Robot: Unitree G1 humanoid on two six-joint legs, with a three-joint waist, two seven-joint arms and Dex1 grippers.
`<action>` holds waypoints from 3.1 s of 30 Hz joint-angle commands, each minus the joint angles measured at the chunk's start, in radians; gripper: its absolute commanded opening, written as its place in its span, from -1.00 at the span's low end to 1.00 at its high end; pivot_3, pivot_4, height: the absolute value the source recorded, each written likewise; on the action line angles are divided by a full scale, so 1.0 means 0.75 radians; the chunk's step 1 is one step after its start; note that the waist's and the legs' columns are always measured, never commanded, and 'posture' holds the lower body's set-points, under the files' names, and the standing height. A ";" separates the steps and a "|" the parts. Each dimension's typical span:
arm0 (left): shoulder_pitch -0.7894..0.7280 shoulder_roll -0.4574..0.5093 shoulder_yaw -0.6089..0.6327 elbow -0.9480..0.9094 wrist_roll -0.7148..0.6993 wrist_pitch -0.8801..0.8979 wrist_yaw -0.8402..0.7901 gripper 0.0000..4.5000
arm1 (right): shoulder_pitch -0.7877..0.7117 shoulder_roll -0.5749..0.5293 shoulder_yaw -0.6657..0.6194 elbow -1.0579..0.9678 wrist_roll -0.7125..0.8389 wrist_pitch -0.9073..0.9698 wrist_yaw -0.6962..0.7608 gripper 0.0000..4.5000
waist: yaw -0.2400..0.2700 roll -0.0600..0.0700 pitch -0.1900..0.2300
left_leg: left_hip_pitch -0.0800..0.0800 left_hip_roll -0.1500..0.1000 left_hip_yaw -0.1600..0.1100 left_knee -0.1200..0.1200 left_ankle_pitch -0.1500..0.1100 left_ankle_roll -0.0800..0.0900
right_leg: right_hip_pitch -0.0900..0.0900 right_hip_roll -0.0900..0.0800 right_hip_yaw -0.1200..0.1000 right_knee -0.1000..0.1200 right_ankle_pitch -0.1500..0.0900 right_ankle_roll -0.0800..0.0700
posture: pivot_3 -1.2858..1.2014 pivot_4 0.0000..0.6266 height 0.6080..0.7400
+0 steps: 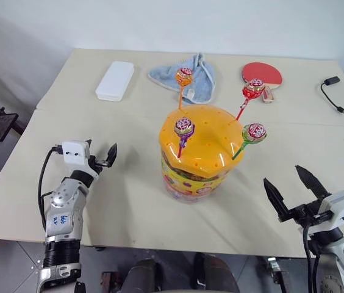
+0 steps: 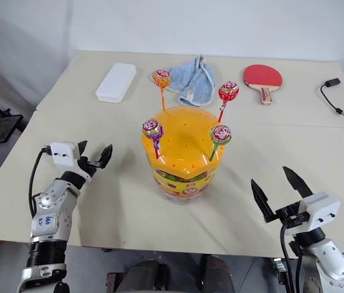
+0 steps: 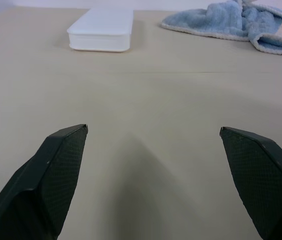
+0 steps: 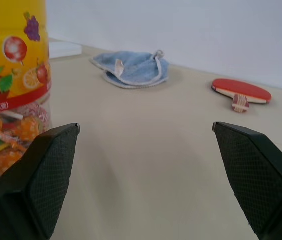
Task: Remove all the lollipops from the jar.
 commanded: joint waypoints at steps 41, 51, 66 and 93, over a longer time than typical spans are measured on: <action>-0.506 0.415 -0.229 -0.606 -1.001 0.748 -1.100 1.00 | -0.605 -0.559 -0.220 0.459 0.660 0.543 1.192 0.99 | 0.005 0.001 0.002 | -0.002 -0.001 -0.003 0.005 0.000 0.002 | 0.004 0.003 -0.004 -0.003 0.001 0.001 | 0.03 -0.52 1.00; -0.516 0.292 -0.344 -0.603 -0.897 0.702 -1.075 0.41 | -0.584 -0.510 -0.241 0.349 0.679 0.546 1.145 1.00 | 0.004 0.001 0.002 | -0.002 -0.001 -0.003 0.006 0.001 0.002 | 0.004 0.004 -0.004 -0.003 0.001 0.001 | 0.03 -0.52 1.00; -0.589 0.562 -0.008 -0.283 -1.157 0.956 -1.183 -0.89 | -0.572 -0.449 -0.213 0.218 0.742 0.578 1.119 1.00 | -0.004 0.002 0.002 | -0.002 0.000 -0.004 0.005 0.000 0.001 | 0.003 0.005 -0.004 -0.003 0.001 0.001 | 0.03 -0.52 1.00; 0.329 0.927 0.122 0.001 -0.471 1.076 -0.799 -0.81 | -0.526 -0.430 -0.218 0.319 0.583 0.412 1.171 1.00 | -0.011 0.006 0.001 | -0.001 0.000 -0.003 -0.001 -0.002 -0.002 | -0.001 -0.009 0.002 -0.001 0.000 -0.002 | 0.03 -0.52 1.00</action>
